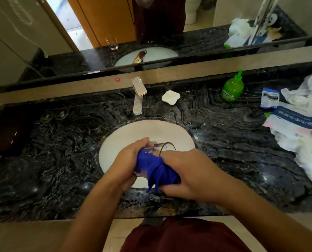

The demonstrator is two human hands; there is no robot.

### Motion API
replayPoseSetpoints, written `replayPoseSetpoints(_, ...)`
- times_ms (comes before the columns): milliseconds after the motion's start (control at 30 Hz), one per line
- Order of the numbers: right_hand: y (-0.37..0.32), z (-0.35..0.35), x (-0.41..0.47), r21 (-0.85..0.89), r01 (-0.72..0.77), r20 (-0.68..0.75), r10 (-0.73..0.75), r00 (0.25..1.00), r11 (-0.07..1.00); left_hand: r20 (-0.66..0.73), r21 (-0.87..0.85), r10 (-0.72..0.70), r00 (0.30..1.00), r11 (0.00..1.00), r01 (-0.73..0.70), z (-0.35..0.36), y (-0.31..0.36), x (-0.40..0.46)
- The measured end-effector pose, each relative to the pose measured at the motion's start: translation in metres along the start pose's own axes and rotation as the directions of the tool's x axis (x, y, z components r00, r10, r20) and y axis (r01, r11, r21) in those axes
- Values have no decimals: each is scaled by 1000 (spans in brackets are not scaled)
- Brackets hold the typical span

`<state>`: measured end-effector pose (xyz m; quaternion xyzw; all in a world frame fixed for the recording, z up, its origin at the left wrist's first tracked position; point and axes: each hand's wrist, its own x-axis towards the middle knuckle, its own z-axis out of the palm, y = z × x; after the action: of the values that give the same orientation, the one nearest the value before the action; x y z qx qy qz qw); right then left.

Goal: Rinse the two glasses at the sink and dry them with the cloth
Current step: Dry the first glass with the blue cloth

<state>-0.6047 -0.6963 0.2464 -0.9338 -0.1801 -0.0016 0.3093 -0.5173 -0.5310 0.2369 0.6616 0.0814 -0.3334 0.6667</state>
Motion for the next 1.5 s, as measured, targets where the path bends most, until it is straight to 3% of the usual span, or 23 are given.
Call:
replayPoseSetpoints(67,4,-1,1,150,-73,-41,80,996,986,11,-58,5,1000,998,-4,1,-4,0)
replayPoseSetpoints(133,8,0,3,439,-177,-80,234,969,881,24,39,76,997,996,-77,6,-1,-5)
replayPoseSetpoints(233,7,0,8,863,-243,-31,525,851,444,2,234,277,961,934,-270,16,0,-18)
replayPoseSetpoints(300,8,3,11,966,-243,133,625,769,94,-5,326,420,907,858,-396,21,-3,-25)
replayPoseSetpoints(367,10,6,13,965,-185,261,591,764,-186,48,402,553,832,752,-523,24,-9,-29)
replayPoseSetpoints(400,10,8,14,948,-150,290,565,773,-281,84,452,619,780,674,-584,25,-11,-31)
replayPoseSetpoints(467,10,11,13,925,-114,310,543,780,-363,169,549,733,658,485,-681,26,-13,-33)
replayPoseSetpoints(533,7,8,10,932,-139,300,496,815,-336,215,579,805,553,351,-736,22,-14,-31)
replayPoseSetpoints(633,1,1,3,968,-179,239,427,872,-177,198,522,840,506,346,-779,14,-12,-27)
replayPoseSetpoints(733,-10,-4,1,982,-179,131,484,865,55,87,493,821,564,456,-741,19,-3,-33)
replayPoseSetpoints(833,-16,-6,0,954,-105,-29,434,900,281,-6,433,774,633,573,-696,28,7,-41)
replayPoseSetpoints(1100,-24,-10,-9,680,-186,-108,348,931,710,-13,244,553,833,810,-534,19,24,-46)
replayPoseSetpoints(1167,-26,-12,-9,700,-181,-87,334,938,690,-52,231,578,815,800,-553,21,23,-47)
replayPoseSetpoints(1200,-28,-14,-8,767,-171,-70,347,935,618,-76,251,620,781,770,-587,23,22,-48)
replayPoseSetpoints(1333,-25,-16,-5,991,-136,116,452,885,12,-45,291,799,599,585,-758,23,14,-51)
replayPoseSetpoints(1367,-24,-16,-6,993,-99,118,423,898,-67,-16,264,818,574,557,-787,21,14,-52)
replayPoseSetpoints(1433,-28,-15,-9,996,-61,78,351,933,-61,25,205,826,563,547,-812,19,19,-52)
replayPoseSetpoints(1500,-31,-14,-15,998,-27,10,299,954,54,43,159,812,582,570,-806,19,27,-52)
